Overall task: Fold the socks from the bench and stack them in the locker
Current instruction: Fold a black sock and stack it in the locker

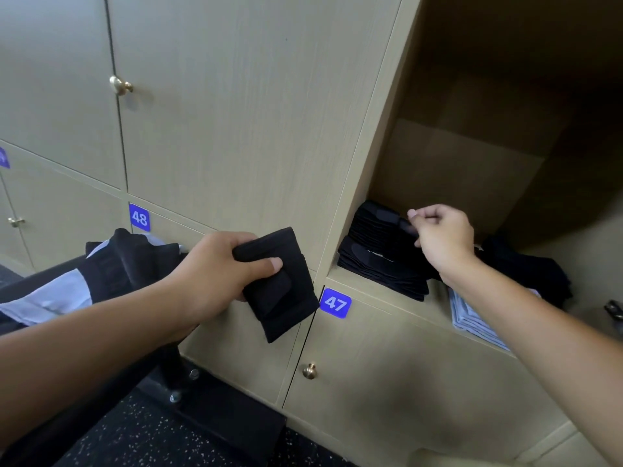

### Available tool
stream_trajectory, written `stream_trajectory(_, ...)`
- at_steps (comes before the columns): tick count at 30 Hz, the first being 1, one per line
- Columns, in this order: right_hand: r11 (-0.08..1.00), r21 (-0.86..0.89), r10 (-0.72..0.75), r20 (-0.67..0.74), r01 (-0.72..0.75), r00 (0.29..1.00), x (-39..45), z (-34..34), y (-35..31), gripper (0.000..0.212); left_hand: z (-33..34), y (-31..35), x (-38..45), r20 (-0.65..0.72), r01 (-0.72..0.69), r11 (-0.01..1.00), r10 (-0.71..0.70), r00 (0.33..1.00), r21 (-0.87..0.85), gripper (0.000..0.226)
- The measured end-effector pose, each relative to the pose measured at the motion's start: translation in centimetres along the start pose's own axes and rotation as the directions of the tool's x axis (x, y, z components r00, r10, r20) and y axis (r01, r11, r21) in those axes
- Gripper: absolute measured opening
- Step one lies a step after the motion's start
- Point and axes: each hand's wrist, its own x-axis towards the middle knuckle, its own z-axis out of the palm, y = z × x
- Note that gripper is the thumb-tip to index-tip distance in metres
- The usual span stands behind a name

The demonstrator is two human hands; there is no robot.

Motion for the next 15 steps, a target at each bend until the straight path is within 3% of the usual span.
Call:
stream_trajectory(3, 0.999, 0.021, -0.036, 0.122, 0.034, 0.992, -3.3, -0.8, -1.0, 0.014, 0.1, 0.3, 0.1, -0.005, -0.003, 0.998, 0.002, 1.000, -0.069, 0.022)
stream_trajectory(6, 0.999, 0.028, -0.049, 0.329, 0.042, 0.943, -6.7, -1.5, -2.4, 0.014, 0.2, 0.8, 0.0, -0.011, -0.012, 0.992, 0.010, 1.000, -0.126, 0.021)
stream_trajectory(10, 0.991, 0.100, 0.011, 0.607, -0.090, 0.795, -10.6, -2.2, -4.1, 0.019, 0.6, 1.3, -0.1, -0.007, -0.030, 0.975, 0.029, 1.000, -0.219, 0.014)
stream_trajectory(15, 0.963, 0.081, 0.087, 0.809, -0.257, 0.581, -12.9, -1.8, -4.2, 0.026, 1.3, 1.8, -0.8, 0.024, 0.010, 0.960, -0.003, 1.000, -0.279, 0.018)
